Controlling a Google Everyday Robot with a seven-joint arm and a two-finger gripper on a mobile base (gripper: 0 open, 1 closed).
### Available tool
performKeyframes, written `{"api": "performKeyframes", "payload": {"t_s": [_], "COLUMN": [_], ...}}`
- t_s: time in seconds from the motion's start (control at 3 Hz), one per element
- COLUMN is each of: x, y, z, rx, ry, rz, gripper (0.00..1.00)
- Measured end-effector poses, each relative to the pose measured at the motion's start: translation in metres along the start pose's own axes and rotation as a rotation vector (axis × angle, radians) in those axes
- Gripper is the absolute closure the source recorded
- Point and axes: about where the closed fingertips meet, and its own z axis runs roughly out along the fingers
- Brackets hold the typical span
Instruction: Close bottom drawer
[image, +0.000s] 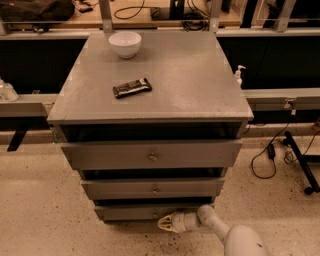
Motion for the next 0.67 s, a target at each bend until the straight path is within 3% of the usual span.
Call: {"api": "performKeyframes", "payload": {"t_s": [0.67], "x": [-0.015], "y": [0.034], "z": [-0.026], "rx": [0.014], "ry": [-0.058], "rz": [-0.066], "gripper": [1.00]}}
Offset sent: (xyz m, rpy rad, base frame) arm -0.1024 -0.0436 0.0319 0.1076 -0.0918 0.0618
